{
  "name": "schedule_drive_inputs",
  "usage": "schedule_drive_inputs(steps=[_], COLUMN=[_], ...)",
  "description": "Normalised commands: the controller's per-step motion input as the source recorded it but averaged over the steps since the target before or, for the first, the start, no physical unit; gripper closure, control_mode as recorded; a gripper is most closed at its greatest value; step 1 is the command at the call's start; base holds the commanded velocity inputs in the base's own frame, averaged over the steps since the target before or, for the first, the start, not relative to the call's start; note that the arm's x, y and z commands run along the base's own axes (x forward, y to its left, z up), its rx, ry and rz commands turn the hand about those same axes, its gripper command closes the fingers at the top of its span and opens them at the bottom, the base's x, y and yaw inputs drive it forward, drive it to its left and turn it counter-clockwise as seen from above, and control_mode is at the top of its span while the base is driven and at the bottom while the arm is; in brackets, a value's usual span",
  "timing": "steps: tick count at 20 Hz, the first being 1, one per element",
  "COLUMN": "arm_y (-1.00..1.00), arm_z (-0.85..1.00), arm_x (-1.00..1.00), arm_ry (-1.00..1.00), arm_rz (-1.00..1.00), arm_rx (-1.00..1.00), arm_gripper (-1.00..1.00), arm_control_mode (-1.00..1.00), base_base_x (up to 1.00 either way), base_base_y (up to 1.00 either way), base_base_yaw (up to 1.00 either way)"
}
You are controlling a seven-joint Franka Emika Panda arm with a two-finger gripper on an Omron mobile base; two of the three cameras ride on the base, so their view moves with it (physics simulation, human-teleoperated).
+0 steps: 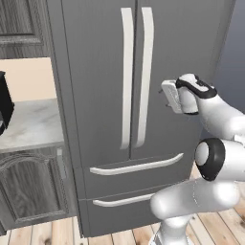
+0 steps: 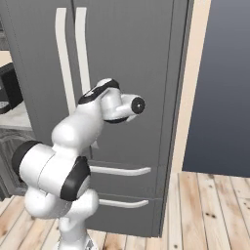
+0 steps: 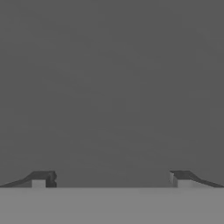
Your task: Place the apple in the correct fridge rack based on whether it is a fruit or vegetable. Finally, close the fridge door.
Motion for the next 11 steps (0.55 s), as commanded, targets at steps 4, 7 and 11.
schedule_drive_inputs(steps=[4,7,11], arm_y=[0.0,0.0,0.27], arm_z=[-0.46,-0.57,-0.97], arm_x=[0.86,0.38,0.0], arm_ry=[0.0,-0.03,-0.23], arm_rz=[-0.15,-0.16,-0.24], arm_rx=[0.0,0.0,-0.01], arm_gripper=[-1.0,-1.0,-1.0], arm_control_mode=[-1.0,-1.0,-1.0], base_base_x=[0.0,0.0,0.0], base_base_y=[0.0,0.0,0.0], base_base_yaw=[0.0,0.0,0.0])
